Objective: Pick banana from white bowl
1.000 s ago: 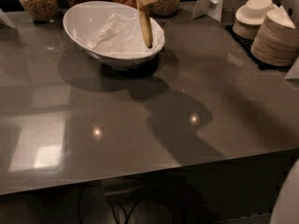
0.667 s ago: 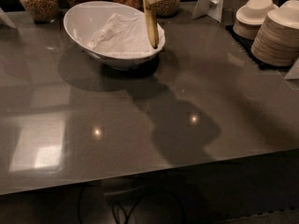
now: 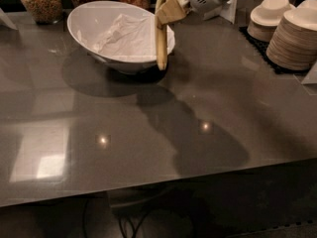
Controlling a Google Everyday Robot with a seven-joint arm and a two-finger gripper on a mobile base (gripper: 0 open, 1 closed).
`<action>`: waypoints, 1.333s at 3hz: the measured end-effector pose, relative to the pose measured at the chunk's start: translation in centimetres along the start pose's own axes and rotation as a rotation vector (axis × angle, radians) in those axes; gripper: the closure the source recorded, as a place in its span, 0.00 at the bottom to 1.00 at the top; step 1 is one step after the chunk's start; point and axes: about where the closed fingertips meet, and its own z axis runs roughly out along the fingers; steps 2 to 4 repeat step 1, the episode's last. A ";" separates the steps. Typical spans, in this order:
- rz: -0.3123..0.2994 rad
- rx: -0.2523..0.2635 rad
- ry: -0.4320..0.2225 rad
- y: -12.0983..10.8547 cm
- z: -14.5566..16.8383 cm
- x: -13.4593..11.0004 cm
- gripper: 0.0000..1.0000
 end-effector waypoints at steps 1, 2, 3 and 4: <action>0.037 -0.049 -0.021 1.9 -0.1 1.9 1.00; 0.037 -0.049 -0.021 1.9 -0.1 1.9 1.00; 0.037 -0.049 -0.021 1.9 -0.1 1.9 1.00; 0.037 -0.049 -0.021 1.9 -0.1 1.9 1.00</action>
Offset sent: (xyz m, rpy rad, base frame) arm 0.0000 0.0000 0.0000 0.0000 0.0000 0.0000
